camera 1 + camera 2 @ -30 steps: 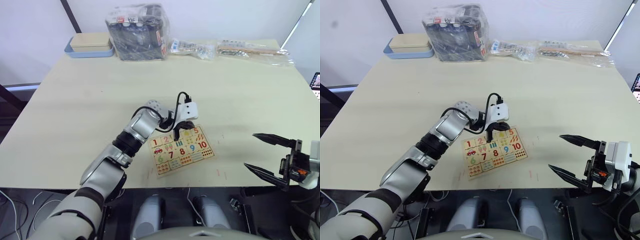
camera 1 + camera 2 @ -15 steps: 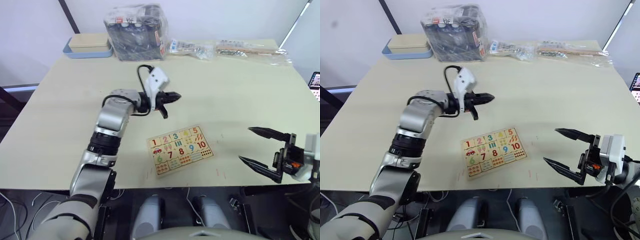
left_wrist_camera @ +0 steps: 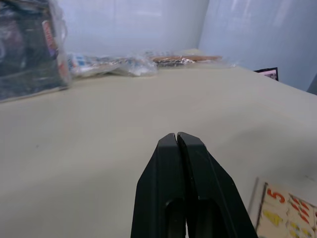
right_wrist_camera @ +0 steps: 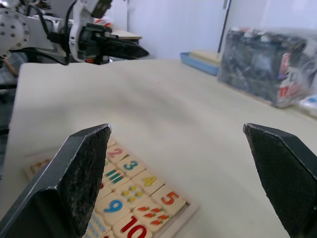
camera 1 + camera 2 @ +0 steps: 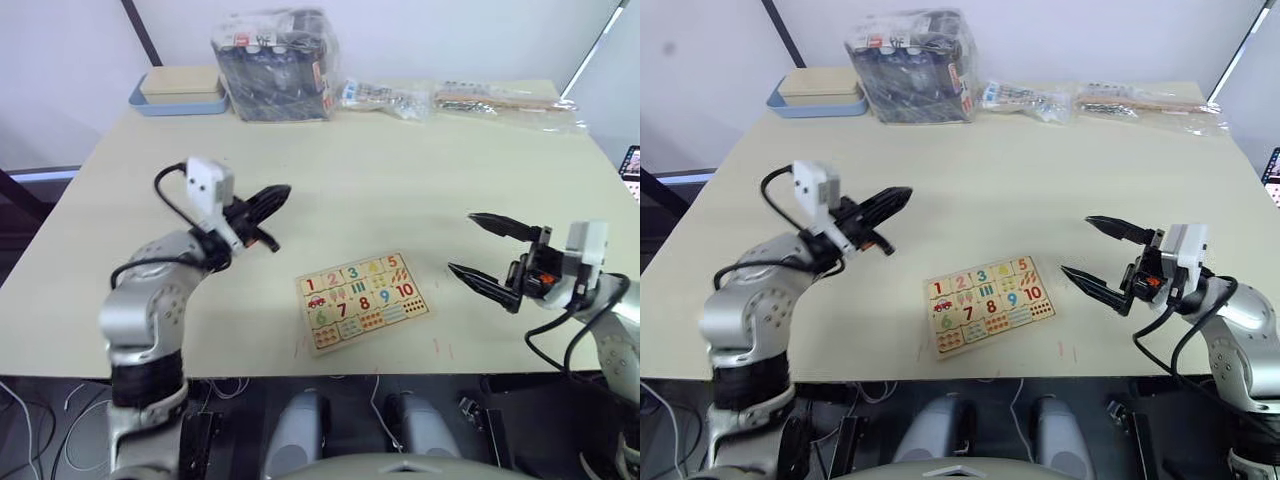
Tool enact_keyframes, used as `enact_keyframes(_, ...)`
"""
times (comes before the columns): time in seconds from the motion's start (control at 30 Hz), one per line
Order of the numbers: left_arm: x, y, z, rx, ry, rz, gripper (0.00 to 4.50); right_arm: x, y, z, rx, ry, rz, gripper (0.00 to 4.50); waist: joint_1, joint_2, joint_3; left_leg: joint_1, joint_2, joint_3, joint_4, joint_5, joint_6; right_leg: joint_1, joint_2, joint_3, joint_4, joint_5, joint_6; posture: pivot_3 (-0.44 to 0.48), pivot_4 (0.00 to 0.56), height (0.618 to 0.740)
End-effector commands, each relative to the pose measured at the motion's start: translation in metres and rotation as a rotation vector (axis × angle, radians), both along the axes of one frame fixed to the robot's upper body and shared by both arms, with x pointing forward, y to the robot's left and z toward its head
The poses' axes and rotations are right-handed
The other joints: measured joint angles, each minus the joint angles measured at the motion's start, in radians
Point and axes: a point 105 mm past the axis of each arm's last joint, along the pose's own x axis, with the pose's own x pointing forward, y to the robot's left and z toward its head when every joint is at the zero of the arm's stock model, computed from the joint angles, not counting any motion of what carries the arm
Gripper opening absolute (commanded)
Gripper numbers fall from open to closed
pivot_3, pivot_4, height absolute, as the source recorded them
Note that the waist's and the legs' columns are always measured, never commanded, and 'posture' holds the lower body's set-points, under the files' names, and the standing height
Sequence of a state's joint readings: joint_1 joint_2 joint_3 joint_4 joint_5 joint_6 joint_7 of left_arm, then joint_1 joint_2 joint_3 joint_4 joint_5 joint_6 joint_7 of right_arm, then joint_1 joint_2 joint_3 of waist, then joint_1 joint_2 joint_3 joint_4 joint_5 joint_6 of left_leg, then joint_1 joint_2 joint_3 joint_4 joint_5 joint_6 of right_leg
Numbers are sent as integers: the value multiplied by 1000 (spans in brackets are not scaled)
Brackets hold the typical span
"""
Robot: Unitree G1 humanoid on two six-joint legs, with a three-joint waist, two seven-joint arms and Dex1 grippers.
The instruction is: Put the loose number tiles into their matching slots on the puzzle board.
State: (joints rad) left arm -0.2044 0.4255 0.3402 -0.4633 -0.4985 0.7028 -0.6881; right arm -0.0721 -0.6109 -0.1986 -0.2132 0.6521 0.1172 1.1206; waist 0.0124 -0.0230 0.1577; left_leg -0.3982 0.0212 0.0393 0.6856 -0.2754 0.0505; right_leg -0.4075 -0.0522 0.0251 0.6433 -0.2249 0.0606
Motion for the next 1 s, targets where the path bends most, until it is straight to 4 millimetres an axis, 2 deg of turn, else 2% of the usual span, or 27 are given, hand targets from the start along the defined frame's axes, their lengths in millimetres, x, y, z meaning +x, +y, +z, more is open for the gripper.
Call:
enact_keyframes(0.03, -25, 6, 5, -4, -41, -19, 310, 0, -10, 0, 1, -9, 10, 4500, 1, 0, 0, 0, 0, 0, 0, 0, 0, 0, 0, 0, 0, 0, 0, 0, 150, 740)
enact_keyframes(0.1, -35, 11, -3, -9, -11, -12, 850, -1, -20, -5, -11, 10, 2, 4500, 3, 0, 0, 0, 0, 0, 0, 0, 0, 0, -1, -1, 0, -1, -3, 0, 150, 740)
enact_keyframes(0.33, -65, 36, -25, 14, 75, 26, 4451, -12, -46, -15, -70, 68, -3, 4500, 1, 1, 0, 2, 0, 0, -1, 0, 0, 2, -3, -2, -1, -2, -5, 0, 150, 740)
enact_keyframes(0.43, -78, 44, -36, 33, 124, 43, 4491, -17, -63, -21, -99, 98, -27, 4500, 1, 1, 0, 2, 0, 0, -1, 0, 0, 2, -3, -2, -1, -2, -5, 0, 150, 740)
enact_keyframes(0.5, -94, 61, -52, 60, 195, 76, 4491, -23, -80, -26, -126, 126, -55, 4500, 1, 1, -1, 2, 0, 2, -1, 0, 0, 2, -3, -1, -2, -2, -6, 0, 150, 740)
enact_keyframes(0.6, -109, 80, -72, 103, 279, 118, 4491, -28, -94, -32, -153, 153, -75, 4500, -1, 1, -1, 3, 1, 3, -1, 0, 0, 2, -3, 0, -3, -3, -6, 0, 150, 740)
enact_keyframes(0.73, -112, 84, -81, 107, 302, 126, 4491, -30, -103, -38, -171, 170, -92, 4500, 2, 1, -1, 3, 1, 3, -2, 0, 0, 1, -3, 0, -2, -3, -7, 0, 150, 740)
enact_keyframes(1.0, -108, 80, -87, 97, 297, 129, 4491, -32, -106, -46, -183, 180, -99, 4500, 1, 2, -1, 3, 1, 3, -2, 0, 0, 1, -6, 0, -3, -3, -7, 0, 150, 740)
